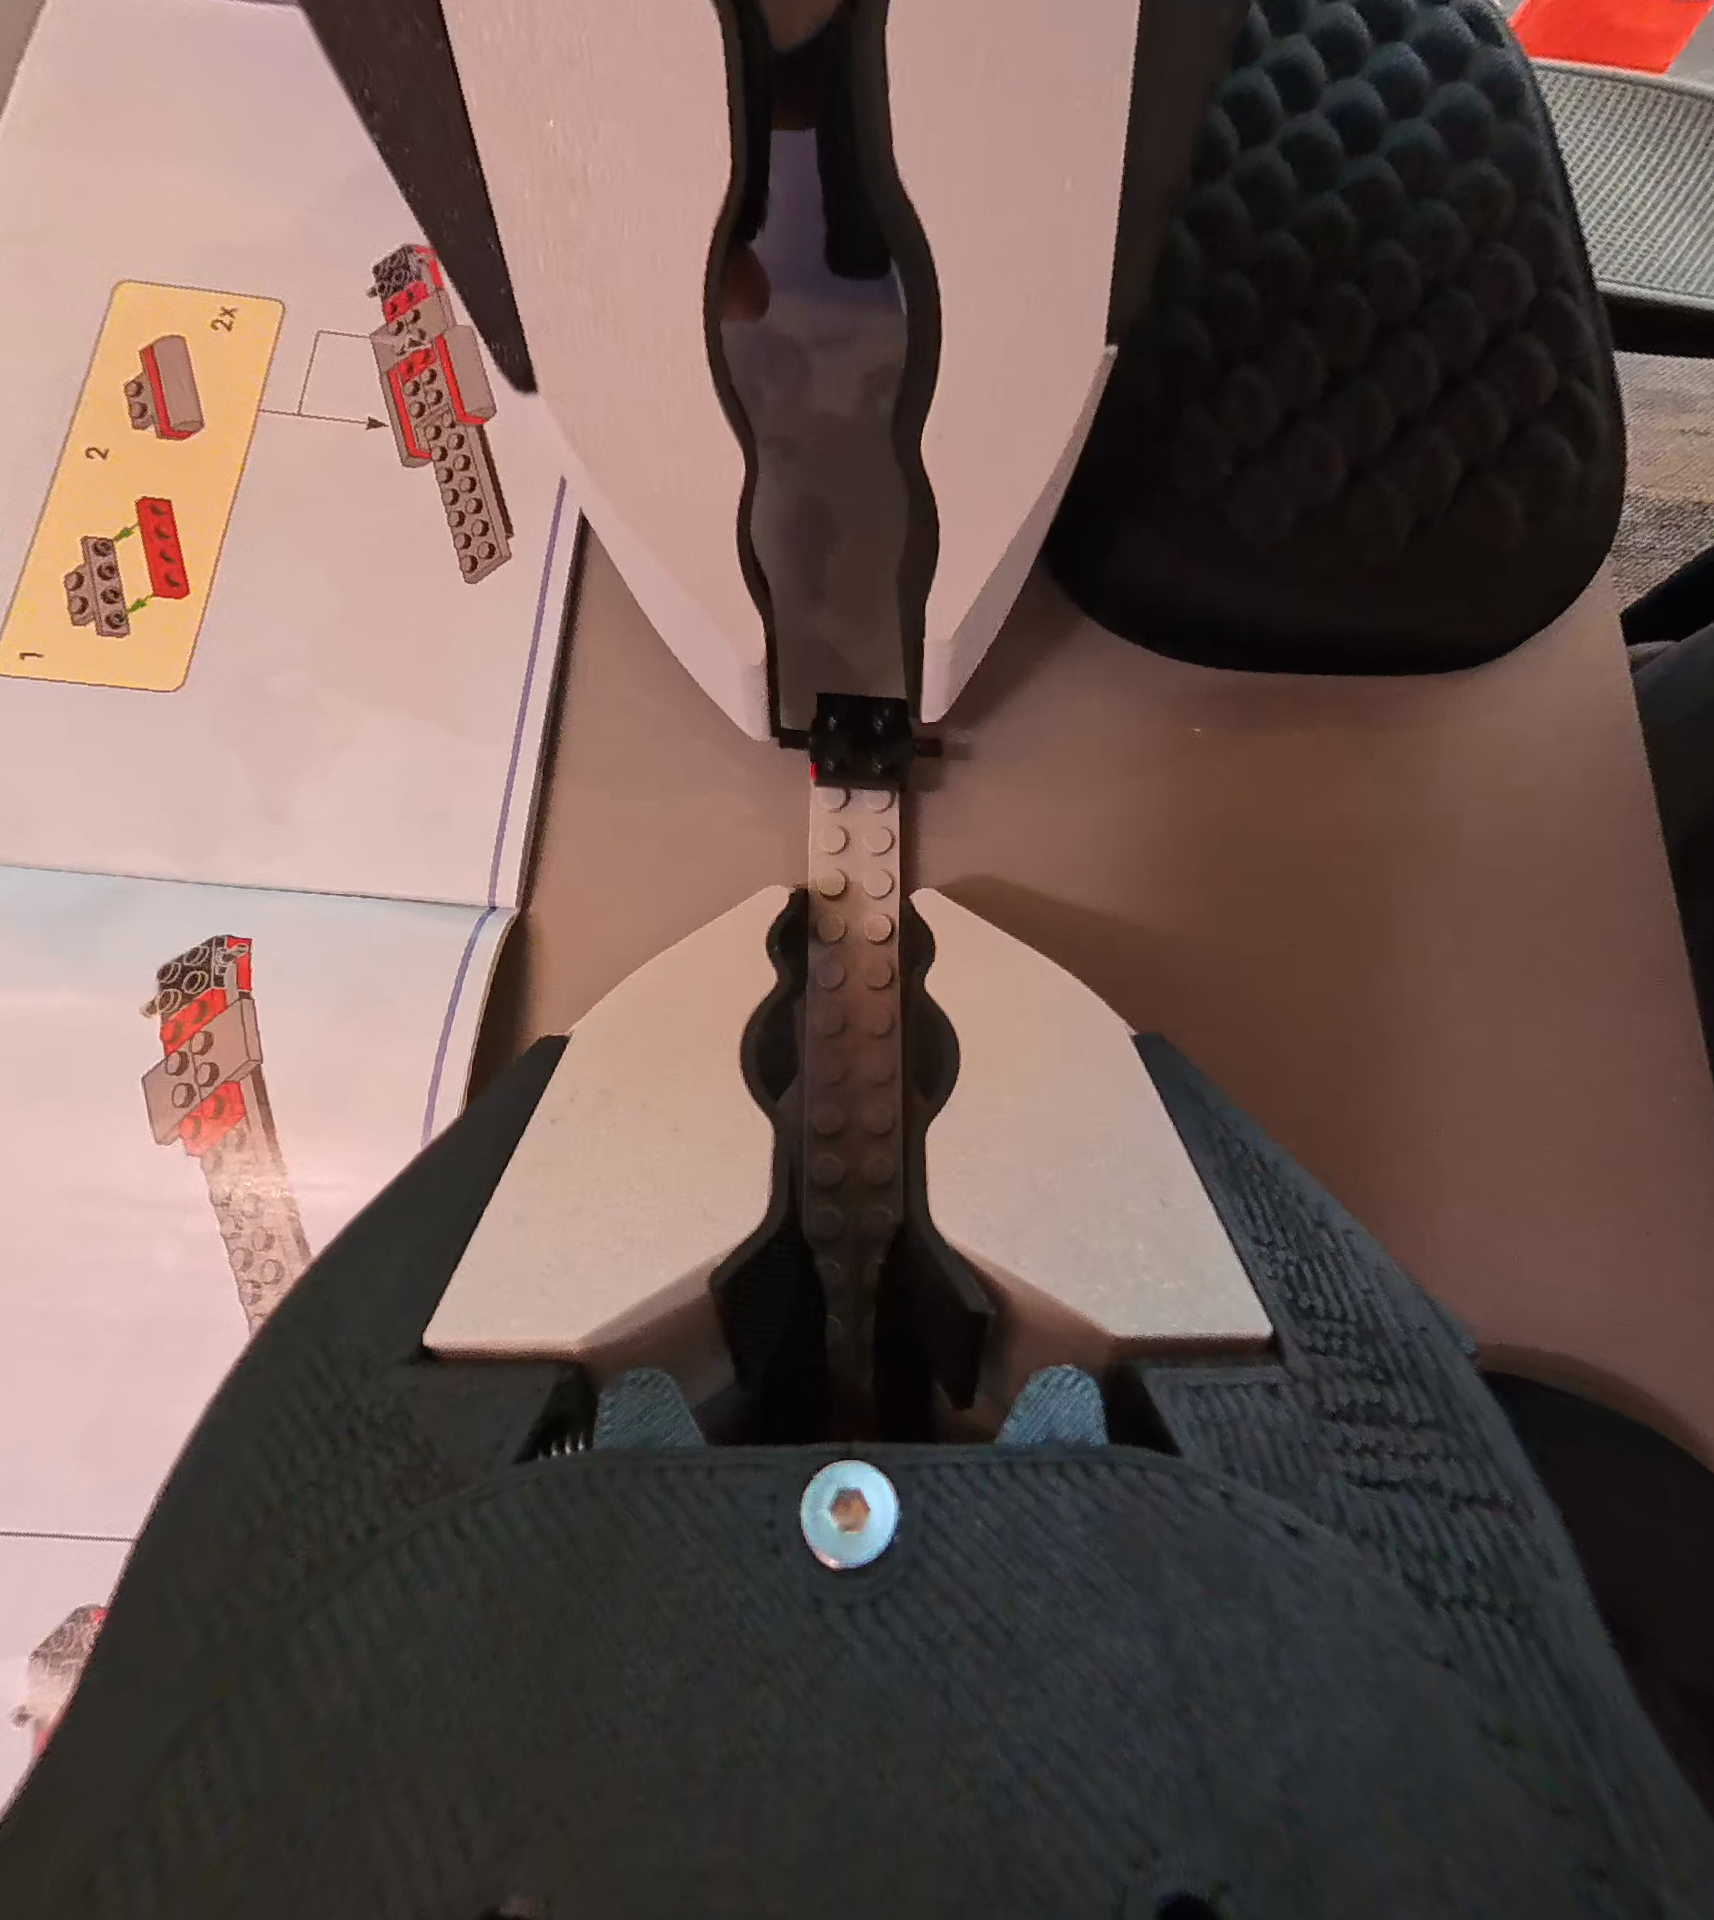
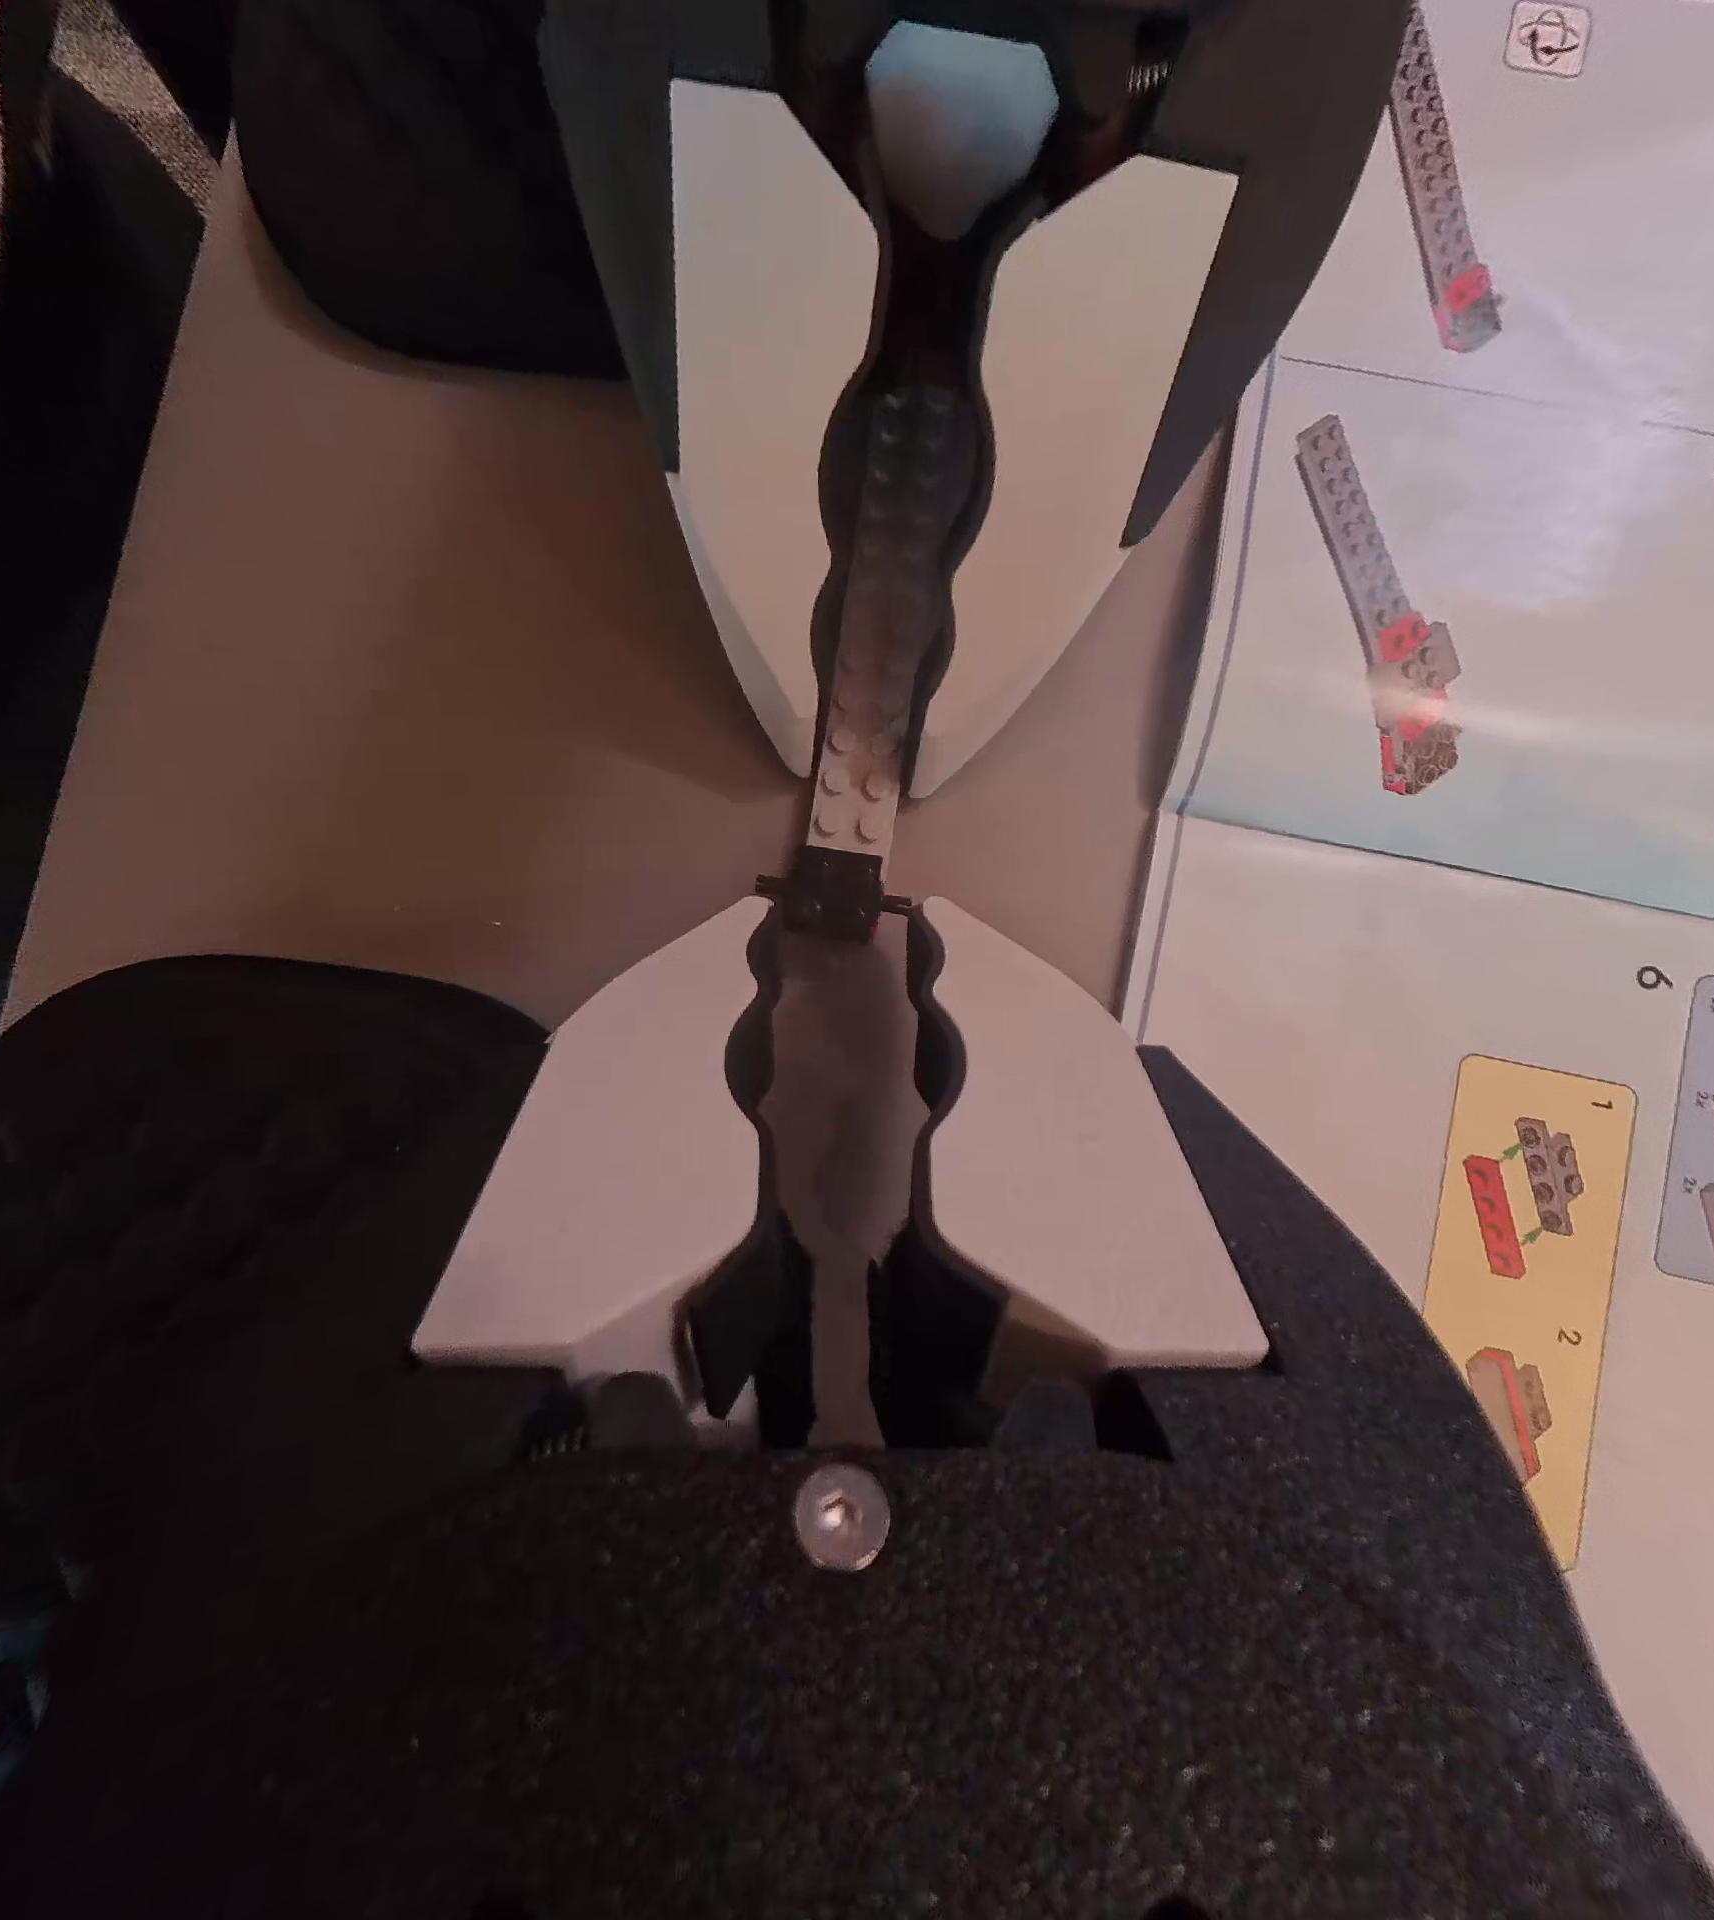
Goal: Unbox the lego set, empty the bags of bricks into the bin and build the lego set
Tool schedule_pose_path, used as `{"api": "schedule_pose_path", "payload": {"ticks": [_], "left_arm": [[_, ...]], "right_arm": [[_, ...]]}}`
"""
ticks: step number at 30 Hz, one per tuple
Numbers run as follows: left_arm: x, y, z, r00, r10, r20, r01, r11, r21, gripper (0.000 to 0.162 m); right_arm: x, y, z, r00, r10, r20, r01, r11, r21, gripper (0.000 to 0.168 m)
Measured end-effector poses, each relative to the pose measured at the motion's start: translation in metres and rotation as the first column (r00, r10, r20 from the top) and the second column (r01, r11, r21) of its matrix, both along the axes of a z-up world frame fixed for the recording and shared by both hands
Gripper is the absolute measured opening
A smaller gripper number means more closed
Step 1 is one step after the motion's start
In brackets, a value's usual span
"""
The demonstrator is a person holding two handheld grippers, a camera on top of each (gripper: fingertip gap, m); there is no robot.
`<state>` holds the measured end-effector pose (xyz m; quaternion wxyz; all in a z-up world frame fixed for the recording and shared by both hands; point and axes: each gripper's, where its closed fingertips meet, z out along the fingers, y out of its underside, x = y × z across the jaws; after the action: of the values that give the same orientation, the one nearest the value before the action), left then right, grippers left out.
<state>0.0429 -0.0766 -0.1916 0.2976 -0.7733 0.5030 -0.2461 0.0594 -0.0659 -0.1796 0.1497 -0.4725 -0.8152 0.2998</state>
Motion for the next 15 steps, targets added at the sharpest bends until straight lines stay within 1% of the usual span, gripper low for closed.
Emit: {"api": "schedule_pose_path", "payload": {"ticks": [1,9,15], "left_arm": [[0.0012,0.0,0.0011,1.0,-0.003,0.006,0.003,1.0,0.009,0.016],[0.0026,-0.0004,0.0066,0.999,-0.004,0.044,0.003,1.0,0.014,0.016],[0.004,-0.0021,0.0086,0.999,-0.013,0.046,0.012,1.0,0.016,0.016]], "right_arm": [[-0.0003,-0.0002,0.0,1.0,0.002,0.003,-0.002,1.0,0.002,0.023],[0.0027,-0.0008,0.0037,1.0,0.008,0.022,-0.008,1.0,0.014,0.023],[0.0036,-0.0013,0.0058,0.999,0.006,0.035,-0.007,1.0,0.016,0.023]]}}
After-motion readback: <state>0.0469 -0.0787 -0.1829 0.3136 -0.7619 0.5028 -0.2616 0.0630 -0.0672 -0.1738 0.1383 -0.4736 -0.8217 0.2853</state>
